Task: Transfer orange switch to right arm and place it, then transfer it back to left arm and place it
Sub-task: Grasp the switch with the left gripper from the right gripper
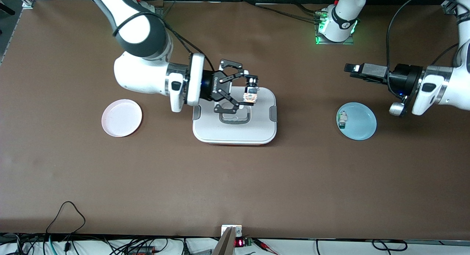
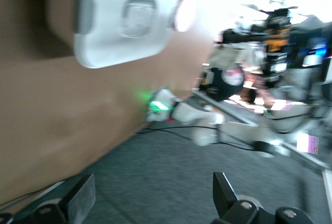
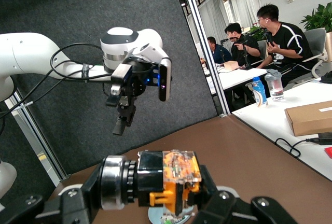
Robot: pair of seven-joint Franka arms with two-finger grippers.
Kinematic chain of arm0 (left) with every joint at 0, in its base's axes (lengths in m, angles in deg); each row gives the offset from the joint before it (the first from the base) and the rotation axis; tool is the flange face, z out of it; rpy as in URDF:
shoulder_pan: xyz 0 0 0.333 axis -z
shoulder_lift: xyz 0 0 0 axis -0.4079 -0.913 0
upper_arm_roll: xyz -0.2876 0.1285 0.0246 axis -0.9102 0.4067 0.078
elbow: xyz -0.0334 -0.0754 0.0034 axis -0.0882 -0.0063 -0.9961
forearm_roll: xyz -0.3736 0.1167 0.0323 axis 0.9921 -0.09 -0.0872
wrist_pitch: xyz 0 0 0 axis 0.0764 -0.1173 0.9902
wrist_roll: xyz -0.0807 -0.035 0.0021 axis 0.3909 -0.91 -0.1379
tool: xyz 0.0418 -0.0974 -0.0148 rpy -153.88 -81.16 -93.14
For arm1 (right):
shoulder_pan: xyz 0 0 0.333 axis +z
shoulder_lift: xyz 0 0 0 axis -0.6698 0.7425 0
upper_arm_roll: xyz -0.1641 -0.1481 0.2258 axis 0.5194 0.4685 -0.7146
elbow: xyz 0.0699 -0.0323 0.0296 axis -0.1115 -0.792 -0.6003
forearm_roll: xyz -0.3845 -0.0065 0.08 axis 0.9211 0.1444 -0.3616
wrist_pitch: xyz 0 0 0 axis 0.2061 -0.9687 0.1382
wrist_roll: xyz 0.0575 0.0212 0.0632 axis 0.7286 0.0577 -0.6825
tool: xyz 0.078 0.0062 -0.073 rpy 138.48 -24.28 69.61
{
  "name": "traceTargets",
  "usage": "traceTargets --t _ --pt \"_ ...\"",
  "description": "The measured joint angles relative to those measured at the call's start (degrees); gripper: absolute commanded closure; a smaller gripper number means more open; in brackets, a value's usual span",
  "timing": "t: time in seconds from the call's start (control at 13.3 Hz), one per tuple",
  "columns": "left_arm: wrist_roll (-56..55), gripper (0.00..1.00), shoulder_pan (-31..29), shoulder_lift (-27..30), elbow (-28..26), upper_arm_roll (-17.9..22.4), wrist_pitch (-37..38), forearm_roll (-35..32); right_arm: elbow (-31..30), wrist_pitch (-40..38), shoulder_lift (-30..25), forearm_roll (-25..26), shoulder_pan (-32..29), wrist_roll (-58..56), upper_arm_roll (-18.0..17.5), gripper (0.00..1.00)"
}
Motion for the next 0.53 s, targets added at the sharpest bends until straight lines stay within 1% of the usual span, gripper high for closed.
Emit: traceTargets --t 0.23,0.38,0.53 --pt "-3.37 0.0 -0.04 -0.6 -2.56 -0.07 -3.46 8.04 3.07 2.32 1.54 -0.03 2.51 0.32 0.0 0.79" --pt "-7.3 0.0 0.19 -0.58 -2.87 -0.63 -7.1 11.36 4.85 2.55 2.63 -0.07 3.19 0.34 0.05 0.79" --pt "-12.33 0.0 0.53 -0.3 -2.86 -3.61 -12.62 13.4 6.48 2.82 3.93 -0.07 3.98 0.34 0.48 0.78"
